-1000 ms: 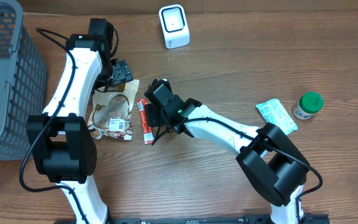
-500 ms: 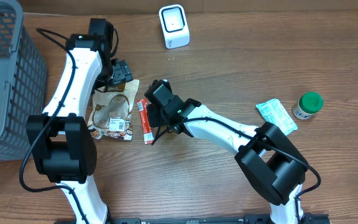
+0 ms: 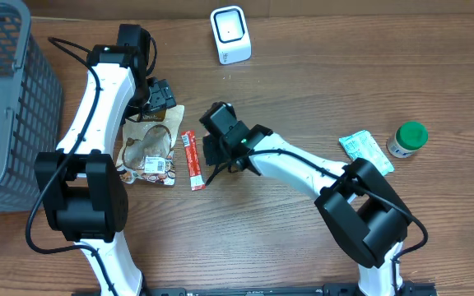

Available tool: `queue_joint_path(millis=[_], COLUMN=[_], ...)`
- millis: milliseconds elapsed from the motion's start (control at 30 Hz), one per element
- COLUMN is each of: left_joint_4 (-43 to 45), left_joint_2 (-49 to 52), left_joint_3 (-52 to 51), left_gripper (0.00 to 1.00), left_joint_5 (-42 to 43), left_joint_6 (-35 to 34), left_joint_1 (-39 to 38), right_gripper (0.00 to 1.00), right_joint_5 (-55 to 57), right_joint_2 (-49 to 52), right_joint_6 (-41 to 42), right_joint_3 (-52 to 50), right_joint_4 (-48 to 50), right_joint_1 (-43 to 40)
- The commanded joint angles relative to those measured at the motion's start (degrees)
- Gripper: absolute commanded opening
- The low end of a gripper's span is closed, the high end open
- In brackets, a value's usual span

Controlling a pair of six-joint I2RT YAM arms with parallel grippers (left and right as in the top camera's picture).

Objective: Scan the item barcode
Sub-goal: 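Close the right gripper on the orange Kleenex pack, then lift the Kleenex pack and carry it right with the right gripper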

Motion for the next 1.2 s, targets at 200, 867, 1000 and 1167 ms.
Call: queue_joint_path(millis=[200,867,1000,1167], left_joint_4=[-0.13,-0.13,-0.13,-0.13], left_joint_2=[0.52,0.52,0.52,0.52], left_joint_3=[1.29,1.29,1.29,1.29], left_gripper=[1.00,1.00,0.99,0.99], left_joint_5=[-0.70,-0.70,-0.70,-0.70], left_joint_6=[-0.04,-0.02,-0.02,-0.02], left_joint_1=[-0.11,-0.11,-0.11,-0.11], right_gripper=[0.20,0.18,0.24,0.26], right_joint_5=[0.98,17.53,15.78,12.44], right_joint_2=[-7.52,-7.10,-6.43,-6.27], right_joint_6=[-7.78,-7.74,-7.72,-7.72], right_joint_3=[0.39,-0.92,-1.16,-1.16], right_joint_4=[-7.17,-20.63,-19.96,-18.67], right_joint_1=[-3.93,-7.76,-7.72,-7.69])
